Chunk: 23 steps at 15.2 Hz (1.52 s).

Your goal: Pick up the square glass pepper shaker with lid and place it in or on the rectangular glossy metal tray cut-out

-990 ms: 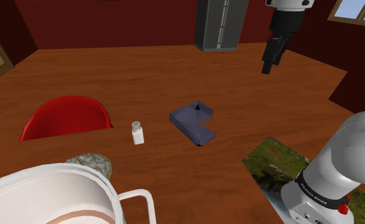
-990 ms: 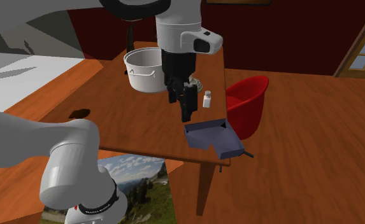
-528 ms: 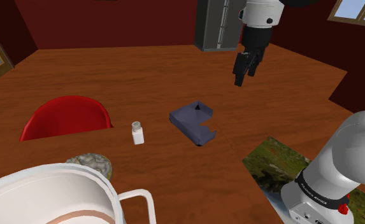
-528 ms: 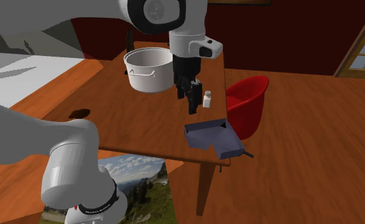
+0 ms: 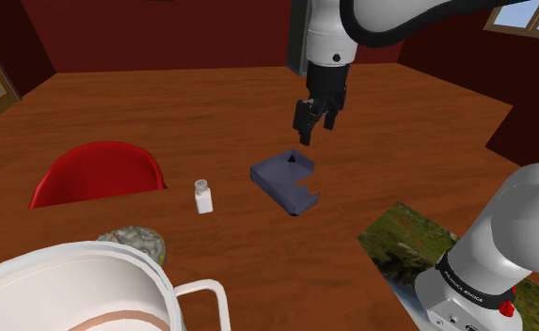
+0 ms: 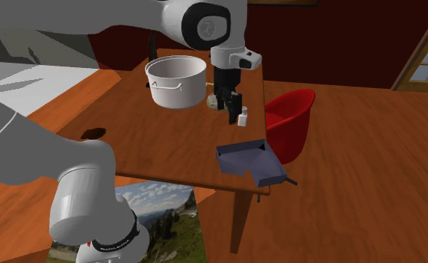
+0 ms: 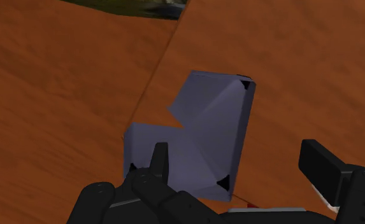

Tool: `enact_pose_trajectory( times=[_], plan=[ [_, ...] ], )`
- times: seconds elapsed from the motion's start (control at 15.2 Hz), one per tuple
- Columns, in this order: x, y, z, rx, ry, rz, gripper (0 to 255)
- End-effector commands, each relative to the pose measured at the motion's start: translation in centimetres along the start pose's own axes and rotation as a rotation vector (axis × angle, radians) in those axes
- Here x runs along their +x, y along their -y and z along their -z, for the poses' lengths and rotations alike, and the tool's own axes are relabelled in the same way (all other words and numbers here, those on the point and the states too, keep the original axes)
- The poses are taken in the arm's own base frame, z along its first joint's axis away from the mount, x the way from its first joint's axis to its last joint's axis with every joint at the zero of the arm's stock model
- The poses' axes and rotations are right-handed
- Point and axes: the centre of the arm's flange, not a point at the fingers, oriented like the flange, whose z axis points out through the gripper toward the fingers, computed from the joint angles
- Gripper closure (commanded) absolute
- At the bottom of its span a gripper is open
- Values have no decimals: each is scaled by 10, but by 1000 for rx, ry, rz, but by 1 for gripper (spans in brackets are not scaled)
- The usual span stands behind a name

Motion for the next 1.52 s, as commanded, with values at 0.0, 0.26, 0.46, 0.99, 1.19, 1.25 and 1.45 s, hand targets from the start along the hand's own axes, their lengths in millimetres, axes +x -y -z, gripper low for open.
enact_pose_trajectory(
  times=[0.0, 0.26, 0.46, 0.99, 1.19, 1.25, 1.45],
  plan=[
    [16, 22, -10, 2, -6, -6, 0],
    [45, 61, -29, 2, -15, -18, 0],
    [67, 90, -42, 3, -22, -26, 0],
    [128, 166, -78, 4, -41, -49, 0],
    [152, 194, -91, 4, -48, -57, 0],
    [160, 203, -95, 4, -50, -60, 0],
    [171, 216, -106, 4, -53, -64, 0]
  ],
)
